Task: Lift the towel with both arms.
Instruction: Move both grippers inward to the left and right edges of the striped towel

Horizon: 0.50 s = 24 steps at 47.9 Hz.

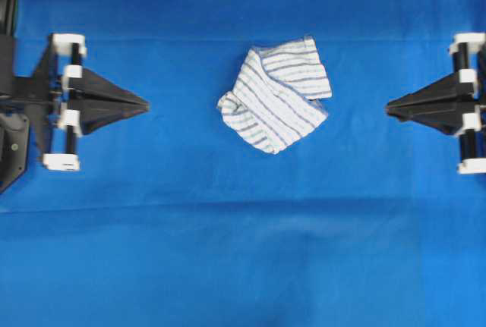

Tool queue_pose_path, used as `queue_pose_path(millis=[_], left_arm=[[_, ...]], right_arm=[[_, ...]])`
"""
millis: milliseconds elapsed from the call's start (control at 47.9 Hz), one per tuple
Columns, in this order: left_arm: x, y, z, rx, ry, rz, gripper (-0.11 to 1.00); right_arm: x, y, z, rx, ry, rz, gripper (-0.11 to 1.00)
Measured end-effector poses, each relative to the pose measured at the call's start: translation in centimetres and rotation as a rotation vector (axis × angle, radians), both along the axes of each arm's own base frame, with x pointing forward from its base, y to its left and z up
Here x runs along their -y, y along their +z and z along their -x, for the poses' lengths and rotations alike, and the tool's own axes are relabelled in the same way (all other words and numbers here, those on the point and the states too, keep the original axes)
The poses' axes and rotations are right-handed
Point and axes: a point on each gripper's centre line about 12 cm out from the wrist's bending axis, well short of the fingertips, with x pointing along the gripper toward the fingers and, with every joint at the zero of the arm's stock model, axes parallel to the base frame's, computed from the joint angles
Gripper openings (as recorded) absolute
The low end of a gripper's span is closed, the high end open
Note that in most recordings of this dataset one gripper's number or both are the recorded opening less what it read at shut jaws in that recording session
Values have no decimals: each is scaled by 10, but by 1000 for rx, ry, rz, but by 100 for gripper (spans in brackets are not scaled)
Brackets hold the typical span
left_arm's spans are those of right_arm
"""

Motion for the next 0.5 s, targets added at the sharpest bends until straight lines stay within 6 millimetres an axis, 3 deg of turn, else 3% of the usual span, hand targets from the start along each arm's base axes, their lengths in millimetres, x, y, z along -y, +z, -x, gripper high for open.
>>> queue_pose_path(millis=[188,251,439,501], left_arm=[[-6,-26,-23,-106,22,2,2],[-9,-35,-33,-143,29,4,11],[-12,-61,-56,-236,36,8,63],[-14,-72,-63,-274,42,10,80]], right_arm=[[11,-30,-16,-128,-54,-27,1],[16,-41,-22,-176,-77,-40,3],[24,-74,-46,-318,-103,-54,56],[27,-86,-54,-370,-111,-58,67]])
